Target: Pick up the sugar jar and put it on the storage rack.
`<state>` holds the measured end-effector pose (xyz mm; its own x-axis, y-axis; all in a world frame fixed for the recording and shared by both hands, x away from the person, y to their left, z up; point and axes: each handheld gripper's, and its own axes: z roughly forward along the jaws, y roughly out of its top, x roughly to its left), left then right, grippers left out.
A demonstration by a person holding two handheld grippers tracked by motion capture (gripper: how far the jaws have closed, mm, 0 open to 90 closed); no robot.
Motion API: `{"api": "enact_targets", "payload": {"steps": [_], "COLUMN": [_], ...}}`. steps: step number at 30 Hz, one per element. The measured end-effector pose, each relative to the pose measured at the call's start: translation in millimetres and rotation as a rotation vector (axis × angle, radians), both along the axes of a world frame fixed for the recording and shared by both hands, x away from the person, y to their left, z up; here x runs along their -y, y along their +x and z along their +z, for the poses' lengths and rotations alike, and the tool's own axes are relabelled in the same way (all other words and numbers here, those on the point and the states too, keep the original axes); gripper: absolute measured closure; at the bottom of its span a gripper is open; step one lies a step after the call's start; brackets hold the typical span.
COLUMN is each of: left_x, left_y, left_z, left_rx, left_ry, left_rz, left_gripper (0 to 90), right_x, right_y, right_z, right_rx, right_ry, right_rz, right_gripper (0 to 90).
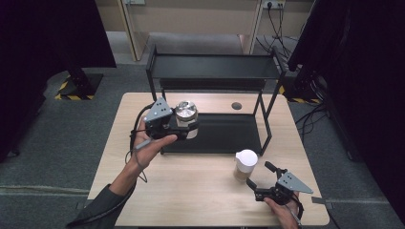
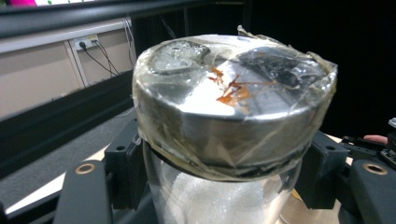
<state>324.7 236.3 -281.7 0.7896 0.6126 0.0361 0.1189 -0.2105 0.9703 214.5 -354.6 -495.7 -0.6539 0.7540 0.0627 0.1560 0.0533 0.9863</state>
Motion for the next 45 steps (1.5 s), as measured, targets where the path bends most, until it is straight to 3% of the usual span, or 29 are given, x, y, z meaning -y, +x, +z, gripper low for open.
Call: {"api": "enact_targets", "payload": {"steps": [8, 13, 24, 35, 45], "left_x": [3.5, 8.3, 10.5, 9.2, 18.3], "left_y": [11.4, 17.4, 30.1, 37.5, 49.3], "left_z": [31.0, 49.9, 80.2, 108.0, 130.2], "left_rx": [-0.011, -0.006, -0.024, -0.027, -0.027], "left_ry": [-0.01, 0.012, -0.002, -0.005, 0.002], "left_rz": [-0.009, 0.002, 0.012, 0.057, 0.108], "left_gripper": [30.8, 30.8, 30.8, 30.8, 30.8], "right_x": [0.1, 0.1, -0.1, -0.2, 0.0], "right_y": [0.1, 0.1, 0.3, 0.7, 0.8], "right_z": [0.0, -0.1, -0.3, -0.4, -0.5], "right_rx": [-0.001, -0.001, -0.001, -0.002, -0.002], "right_ry": [0.0, 0.001, 0.002, 0.001, 0.002], "right_rz": [0.001, 0.002, 0.005, 0.007, 0.008], "right_gripper": [0.5, 0.5, 0.5, 0.5, 0.5]}}
